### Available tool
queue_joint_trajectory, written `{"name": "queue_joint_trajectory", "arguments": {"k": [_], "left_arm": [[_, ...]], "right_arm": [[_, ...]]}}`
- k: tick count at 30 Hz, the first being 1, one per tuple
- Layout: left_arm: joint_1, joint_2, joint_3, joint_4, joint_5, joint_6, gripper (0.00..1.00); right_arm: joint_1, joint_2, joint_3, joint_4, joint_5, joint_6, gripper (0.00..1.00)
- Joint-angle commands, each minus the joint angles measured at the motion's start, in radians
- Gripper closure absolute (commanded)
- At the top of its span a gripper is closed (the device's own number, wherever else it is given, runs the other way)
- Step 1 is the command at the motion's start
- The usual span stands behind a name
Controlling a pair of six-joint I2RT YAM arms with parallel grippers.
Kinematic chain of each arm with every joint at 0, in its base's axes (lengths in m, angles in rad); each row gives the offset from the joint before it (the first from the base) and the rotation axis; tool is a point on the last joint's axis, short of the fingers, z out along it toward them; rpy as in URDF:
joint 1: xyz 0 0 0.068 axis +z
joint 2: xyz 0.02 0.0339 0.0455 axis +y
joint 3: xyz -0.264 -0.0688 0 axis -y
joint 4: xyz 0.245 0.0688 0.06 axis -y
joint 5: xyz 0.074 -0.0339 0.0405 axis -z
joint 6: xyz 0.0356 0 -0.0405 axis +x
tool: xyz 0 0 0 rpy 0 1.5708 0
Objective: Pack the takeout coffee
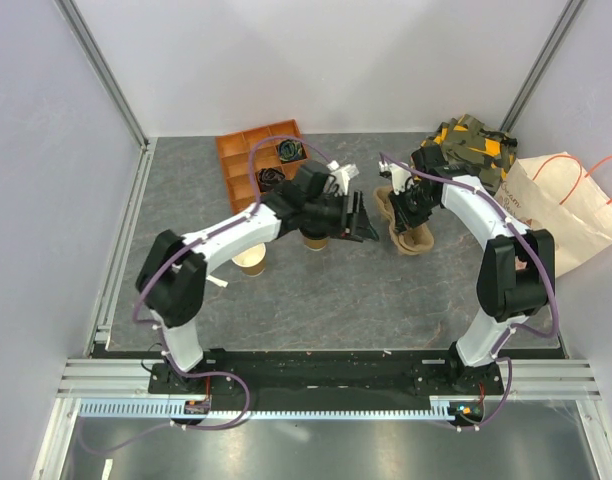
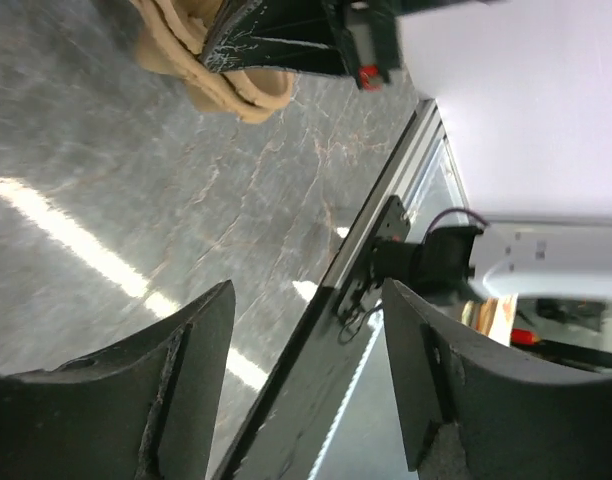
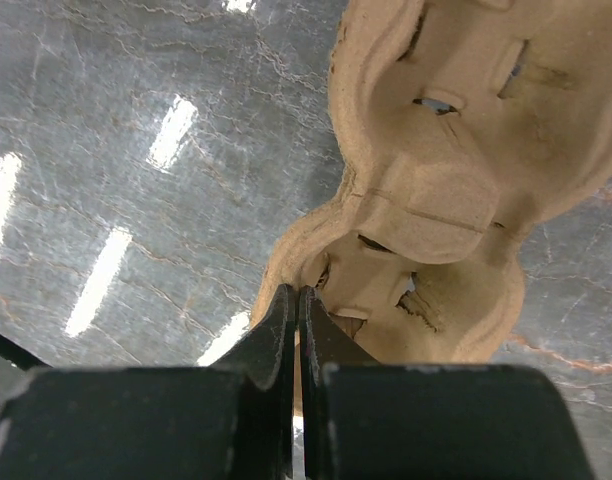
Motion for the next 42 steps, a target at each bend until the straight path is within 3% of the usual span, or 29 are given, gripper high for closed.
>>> {"name": "queue_joint_trajectory", "arguments": {"k": [1, 13, 31, 42], "left_arm": [[-0.06, 0.084, 0.087, 0.04, -0.136, -0.155, 0.36], [-0.077, 0.298, 0.188, 0.121, -0.153, -0.247, 0.55], [-0.066, 0.4, 0.241, 0.216, -0.107, -0.296, 0.58], [-0.06, 0.374, 0.173, 0.337, -0.03, -0.369, 0.63]], "right_arm": [[-0.009, -0.033, 0.026, 0.023, -0.026, 0.055, 1.0], [-0.016, -0.082, -0.022, 0.029, -0.046, 0.084, 1.0], [-0.015, -0.105, -0.029, 0.006, -0.062, 0.078, 1.0], [-0.016, -0.091, -0.051, 0.017, -0.028, 0.055, 1.0]]}}
